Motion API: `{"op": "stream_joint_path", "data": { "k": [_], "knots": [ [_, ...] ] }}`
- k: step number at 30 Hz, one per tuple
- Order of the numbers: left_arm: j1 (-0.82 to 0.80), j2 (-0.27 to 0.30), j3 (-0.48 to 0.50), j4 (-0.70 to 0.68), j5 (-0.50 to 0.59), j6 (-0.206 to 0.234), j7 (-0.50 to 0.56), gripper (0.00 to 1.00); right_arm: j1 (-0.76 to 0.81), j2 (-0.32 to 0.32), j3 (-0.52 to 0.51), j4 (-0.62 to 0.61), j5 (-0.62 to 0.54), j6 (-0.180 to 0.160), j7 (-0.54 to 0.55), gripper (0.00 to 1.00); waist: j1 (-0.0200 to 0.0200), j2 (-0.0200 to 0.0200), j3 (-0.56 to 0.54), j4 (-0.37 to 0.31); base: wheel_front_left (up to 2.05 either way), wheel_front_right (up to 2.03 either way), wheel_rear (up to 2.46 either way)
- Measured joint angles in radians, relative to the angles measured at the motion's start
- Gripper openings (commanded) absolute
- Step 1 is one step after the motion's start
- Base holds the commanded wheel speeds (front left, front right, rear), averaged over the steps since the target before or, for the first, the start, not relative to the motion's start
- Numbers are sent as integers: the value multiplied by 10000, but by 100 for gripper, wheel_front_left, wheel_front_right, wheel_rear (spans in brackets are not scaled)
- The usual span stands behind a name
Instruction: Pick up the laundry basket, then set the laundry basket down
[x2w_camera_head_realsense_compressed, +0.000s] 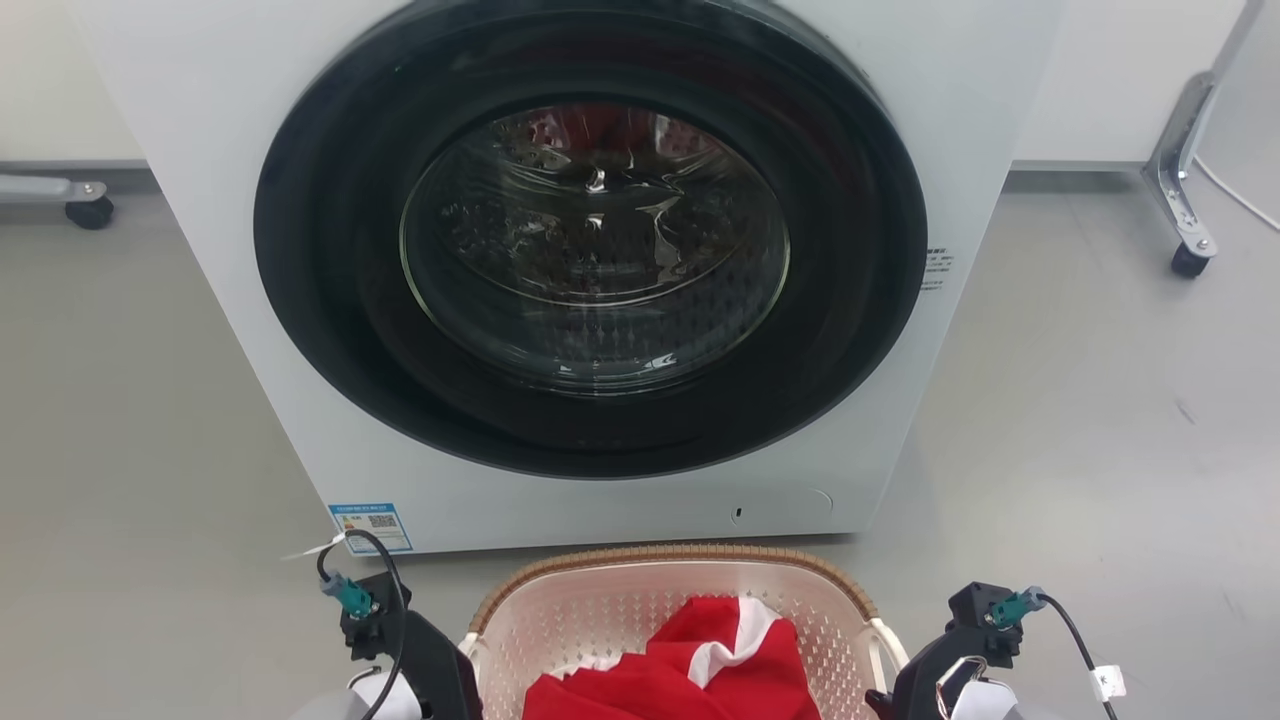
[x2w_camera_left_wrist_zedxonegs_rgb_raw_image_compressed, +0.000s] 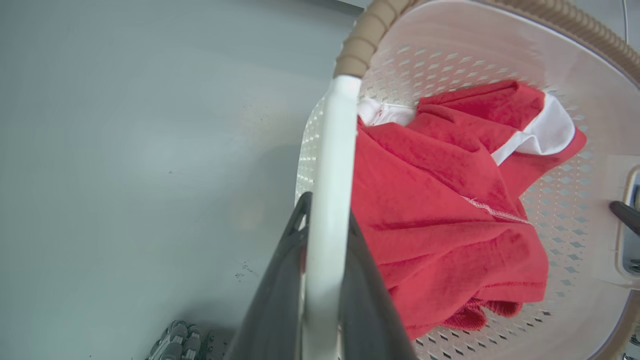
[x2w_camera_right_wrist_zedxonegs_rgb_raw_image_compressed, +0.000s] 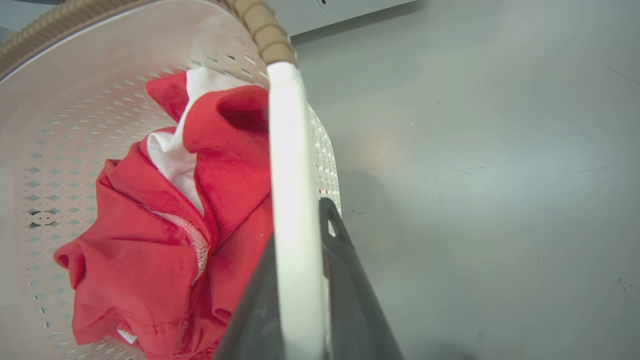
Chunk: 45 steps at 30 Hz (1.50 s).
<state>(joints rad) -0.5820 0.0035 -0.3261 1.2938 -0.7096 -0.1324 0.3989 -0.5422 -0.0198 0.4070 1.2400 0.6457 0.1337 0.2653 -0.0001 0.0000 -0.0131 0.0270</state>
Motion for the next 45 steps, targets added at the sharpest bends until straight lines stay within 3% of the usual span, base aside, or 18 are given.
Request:
{"op": "stream_joint_path", "data": {
  "k": [11, 45],
  "knots": [
    [566, 61, 19, 17, -199, 104, 502, 0, 523, -13, 265, -217, 568, -15, 608, 0, 0, 1, -514, 20, 0, 0, 0],
    [729, 88, 38, 15, -261, 267, 790, 0, 652, -36, 633, -328, 1147, -23, 872, 0, 2, 0, -677, 14, 0, 0, 0]
  ]
}}
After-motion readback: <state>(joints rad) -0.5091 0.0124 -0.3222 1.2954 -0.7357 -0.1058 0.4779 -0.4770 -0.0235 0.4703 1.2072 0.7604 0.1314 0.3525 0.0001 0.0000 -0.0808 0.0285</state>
